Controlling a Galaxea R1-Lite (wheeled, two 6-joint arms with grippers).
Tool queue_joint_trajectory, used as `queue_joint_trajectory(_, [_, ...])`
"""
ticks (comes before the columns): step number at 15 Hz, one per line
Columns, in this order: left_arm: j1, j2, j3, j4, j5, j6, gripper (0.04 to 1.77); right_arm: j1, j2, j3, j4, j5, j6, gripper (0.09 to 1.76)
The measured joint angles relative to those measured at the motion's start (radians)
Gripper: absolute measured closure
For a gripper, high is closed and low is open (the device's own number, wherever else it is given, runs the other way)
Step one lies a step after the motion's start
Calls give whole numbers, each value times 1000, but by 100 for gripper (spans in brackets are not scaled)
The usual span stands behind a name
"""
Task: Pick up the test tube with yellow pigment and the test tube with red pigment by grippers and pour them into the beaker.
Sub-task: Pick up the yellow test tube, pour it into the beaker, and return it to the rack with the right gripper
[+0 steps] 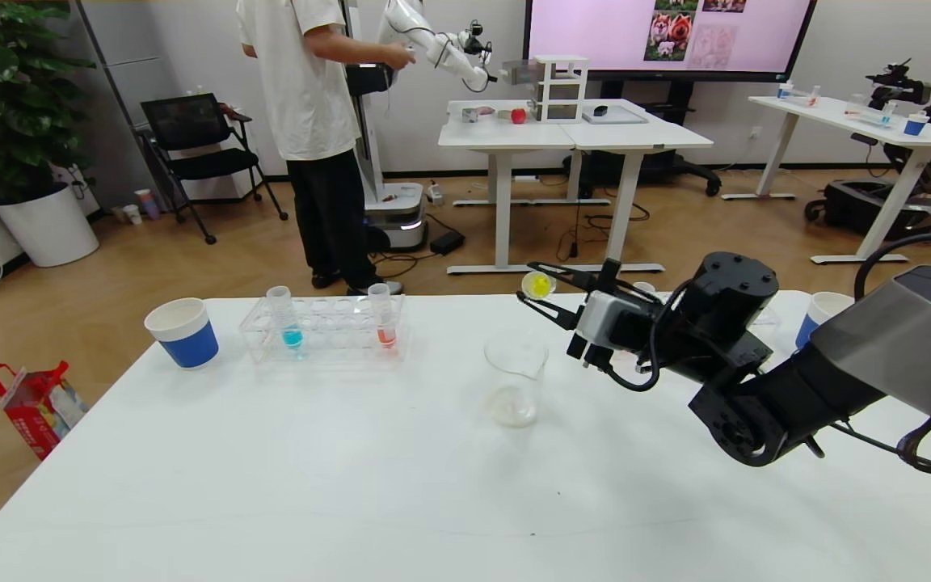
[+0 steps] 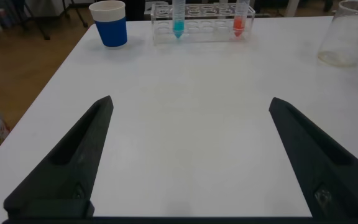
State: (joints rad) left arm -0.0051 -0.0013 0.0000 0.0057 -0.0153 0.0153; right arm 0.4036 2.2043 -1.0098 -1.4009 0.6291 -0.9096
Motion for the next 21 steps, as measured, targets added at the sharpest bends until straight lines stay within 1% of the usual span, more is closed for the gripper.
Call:
queue_joint_trajectory(2, [0, 0, 0, 0, 0, 0, 6, -1, 8, -17, 36, 67, -109, 133])
queue_joint_trajectory(5, [0, 0, 0, 0, 0, 0, 6, -13, 14, -43, 76, 138, -241, 133])
queue_joint_trajectory(7, [0, 0, 0, 0, 0, 0, 6, -29, 16, -59, 95, 167, -305, 133])
queue_joint_trajectory(10, [0, 0, 0, 0, 0, 0, 6, -46, 16, -68, 98, 184, -365, 133])
queue_joint_trajectory(21, [0, 0, 0, 0, 0, 0, 6, -48, 61, -114, 108, 197, -571, 133])
